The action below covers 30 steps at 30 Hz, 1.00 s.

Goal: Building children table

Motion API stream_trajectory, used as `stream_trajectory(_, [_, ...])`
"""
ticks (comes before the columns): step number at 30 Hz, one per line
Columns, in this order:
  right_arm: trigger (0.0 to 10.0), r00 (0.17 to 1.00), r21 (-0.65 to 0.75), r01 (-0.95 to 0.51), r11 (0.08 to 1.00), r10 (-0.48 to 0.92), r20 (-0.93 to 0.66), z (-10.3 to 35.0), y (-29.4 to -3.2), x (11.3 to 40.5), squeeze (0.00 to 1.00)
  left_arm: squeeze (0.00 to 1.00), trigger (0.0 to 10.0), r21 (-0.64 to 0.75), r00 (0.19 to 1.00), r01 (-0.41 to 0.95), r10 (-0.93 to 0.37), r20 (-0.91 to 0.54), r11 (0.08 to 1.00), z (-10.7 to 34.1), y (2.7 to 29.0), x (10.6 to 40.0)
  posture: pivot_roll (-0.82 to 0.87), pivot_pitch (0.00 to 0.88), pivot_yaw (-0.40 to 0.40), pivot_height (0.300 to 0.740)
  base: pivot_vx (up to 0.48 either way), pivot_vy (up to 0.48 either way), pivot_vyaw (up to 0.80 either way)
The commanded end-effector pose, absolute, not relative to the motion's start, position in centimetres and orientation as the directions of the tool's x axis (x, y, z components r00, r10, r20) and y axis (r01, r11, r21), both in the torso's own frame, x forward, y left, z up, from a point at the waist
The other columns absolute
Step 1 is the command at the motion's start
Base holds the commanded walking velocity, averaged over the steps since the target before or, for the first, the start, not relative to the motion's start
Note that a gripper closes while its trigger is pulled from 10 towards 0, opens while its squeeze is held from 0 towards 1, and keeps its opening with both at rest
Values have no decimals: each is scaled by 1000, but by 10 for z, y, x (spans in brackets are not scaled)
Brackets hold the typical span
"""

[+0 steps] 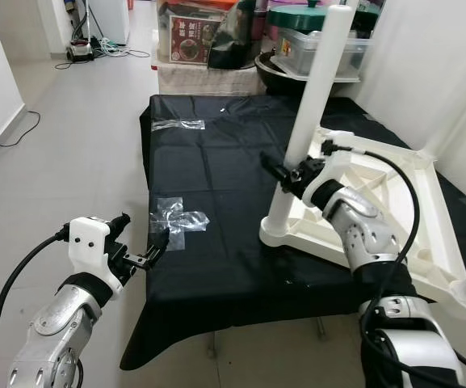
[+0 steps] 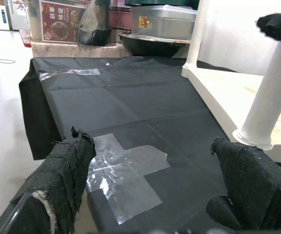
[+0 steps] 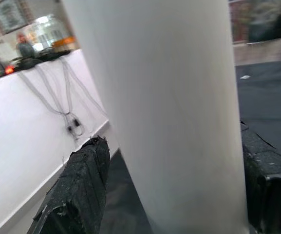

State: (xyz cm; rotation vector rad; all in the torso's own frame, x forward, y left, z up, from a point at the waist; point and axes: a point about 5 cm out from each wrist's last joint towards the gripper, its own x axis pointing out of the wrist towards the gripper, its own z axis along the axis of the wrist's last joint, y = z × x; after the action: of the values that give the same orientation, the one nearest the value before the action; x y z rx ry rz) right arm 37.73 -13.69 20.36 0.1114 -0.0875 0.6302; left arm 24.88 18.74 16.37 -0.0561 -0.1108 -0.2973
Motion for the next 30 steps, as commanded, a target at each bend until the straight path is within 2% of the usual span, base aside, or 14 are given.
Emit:
stream_trajectory(1, [7451,725,87,-688,720,686,55,183,-116,371,0,0,10000,-45,947,308,-302,110,950,161,185,249,158,0,-122,740,0,0,0])
stream_trajectory(2, [0,728,97,-685,722,684,50,178,-114,372,0,0,10000,-44,947,308,-302,109,950,161,185,248,163,0,-123,740,0,0,0])
stream_trajectory(7, [0,787,107,-616,781,616,31,172,-114,378,0,0,10000,-42,947,307,-302,107,951,161,185,247,159,0,-119,740,0,0,0])
stream_trajectory(8, [0,892,88,-446,891,451,-43,166,-124,386,0,0,10000,-42,947,308,-302,105,950,161,185,247,158,0,-119,740,0,0,0])
stream_trajectory(9, [0,892,88,-446,891,451,-43,166,-124,386,0,0,10000,-42,947,308,-302,105,950,161,185,247,158,0,-119,740,0,0,0])
stream_trajectory(10, [0,975,2,-28,1000,27,-220,147,-158,389,0,0,10000,-43,947,309,-303,105,950,161,186,246,145,0,-117,740,0,0,0])
stream_trajectory(11, [0,909,-129,261,957,-288,-301,136,-183,384,0,0,10000,-43,947,309,-303,105,950,161,186,246,145,0,-118,740,0,0,0])
stream_trajectory(14, [0,909,-129,261,957,-288,-301,136,-183,384,0,0,10000,-43,947,309,-303,105,950,161,186,246,145,0,-118,740,0,0,0])
stream_trajectory(19, [0,800,-217,455,864,-503,-327,121,-194,360,0,0,10000,-43,948,306,-300,108,951,162,186,245,147,0,-114,740,0,0,0])
stream_trajectory(20, [5686,839,-184,400,898,-439,-320,124,-178,352,0,0,10000,-42,948,305,-300,108,951,162,186,246,136,0,-106,740,0,0,0])
stream_trajectory(21, [10000,883,-141,318,938,-347,-316,128,-164,350,0,0,10000,-41,948,306,-300,107,951,162,186,246,134,0,-106,740,0,0,0])
stream_trajectory(28, [10000,925,-99,211,973,-231,-303,131,-149,354,0,0,10000,-40,947,307,-302,106,951,161,187,246,134,0,-106,740,0,0,0])
stream_trajectory(29, [10000,950,-39,209,977,-212,-229,145,-150,363,1000,0,10000,-37,950,299,-294,109,953,162,187,247,135,0,-118,740,0,0,0])
stream_trajectory(30, [10000,950,-39,209,977,-212,-229,145,-150,363,1000,0,10000,-37,950,299,-294,109,953,162,187,247,135,0,-118,740,0,0,0])
